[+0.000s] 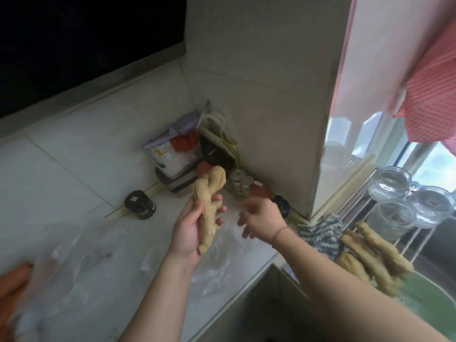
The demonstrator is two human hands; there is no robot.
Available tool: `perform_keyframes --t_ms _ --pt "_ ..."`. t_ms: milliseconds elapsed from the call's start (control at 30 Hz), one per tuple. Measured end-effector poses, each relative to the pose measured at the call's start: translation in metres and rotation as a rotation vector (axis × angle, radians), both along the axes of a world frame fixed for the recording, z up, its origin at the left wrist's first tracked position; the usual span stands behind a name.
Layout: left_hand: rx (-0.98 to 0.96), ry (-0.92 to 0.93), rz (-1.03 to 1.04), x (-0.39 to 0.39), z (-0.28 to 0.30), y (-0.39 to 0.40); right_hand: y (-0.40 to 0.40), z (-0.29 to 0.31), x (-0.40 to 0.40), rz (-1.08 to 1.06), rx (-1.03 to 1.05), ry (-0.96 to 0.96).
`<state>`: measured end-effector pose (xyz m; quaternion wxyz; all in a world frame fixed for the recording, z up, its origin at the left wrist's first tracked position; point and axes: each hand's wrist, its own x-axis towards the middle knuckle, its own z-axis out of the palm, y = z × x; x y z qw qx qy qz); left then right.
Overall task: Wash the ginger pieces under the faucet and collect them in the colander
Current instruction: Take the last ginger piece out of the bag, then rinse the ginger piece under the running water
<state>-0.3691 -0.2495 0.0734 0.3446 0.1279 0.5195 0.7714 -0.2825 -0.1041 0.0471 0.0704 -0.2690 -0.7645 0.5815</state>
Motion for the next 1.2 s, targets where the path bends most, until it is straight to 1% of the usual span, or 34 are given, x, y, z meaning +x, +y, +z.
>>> perform_keyframes --t_ms 33,67,133,200,267,300,400,467,600,733,800,867,1000,1100,1200 --pt "-0.022 0.021 -0.019 0.007 0.001 0.004 0.004 0.003 0.016 -0.098 -0.16 0.087" --pt "-0.04 0.033 -0.053 0.017 0.001 0.01 0.009 0.007 0.034 -0.137 -0.283 0.146" --pt "-0.024 0.028 -0.139 0.047 -0.001 0.029 0.013 0.011 0.076 -0.063 -0.428 0.218" --pt "0.021 -0.055 -0.23 0.085 -0.008 0.055 0.015 0.01 0.119 -0.007 -0.481 0.235" --pt "0.031 -0.095 -0.33 0.127 -0.02 0.086 0.021 0.001 0.156 -0.046 -0.465 0.211" --pt "0.0 -0.078 -0.355 0.148 -0.028 0.101 0.026 -0.008 0.174 -0.091 -0.437 0.204" --pt "-0.051 -0.067 -0.427 0.206 -0.048 0.141 0.04 -0.028 0.23 -0.298 -0.358 0.198" --pt "-0.064 -0.07 -0.521 0.241 -0.058 0.163 0.048 -0.032 0.268 -0.422 -0.391 0.205" --pt "-0.142 -0.056 -0.688 0.294 -0.076 0.198 0.058 -0.035 0.331 -0.555 -0.477 0.234" --pt "-0.228 -0.037 -0.805 0.337 -0.088 0.229 0.066 -0.045 0.369 -0.801 -0.516 0.172" --pt "-0.259 -0.013 -0.852 0.357 -0.093 0.242 0.069 -0.05 0.383 -0.859 -0.543 0.145" --pt "-0.306 -0.009 -0.845 0.371 -0.099 0.254 0.07 -0.053 0.392 -0.894 -0.535 0.09" --pt "-0.391 -0.103 -0.766 0.393 -0.113 0.269 0.068 -0.06 0.4 -0.95 -0.437 -0.062" --pt "-0.498 -0.137 -0.674 0.403 -0.126 0.277 0.073 -0.066 0.403 -0.926 -0.292 -0.208" --pt "-0.646 -0.139 -0.631 0.399 -0.139 0.29 0.076 -0.069 0.405 -0.874 -0.212 -0.298"
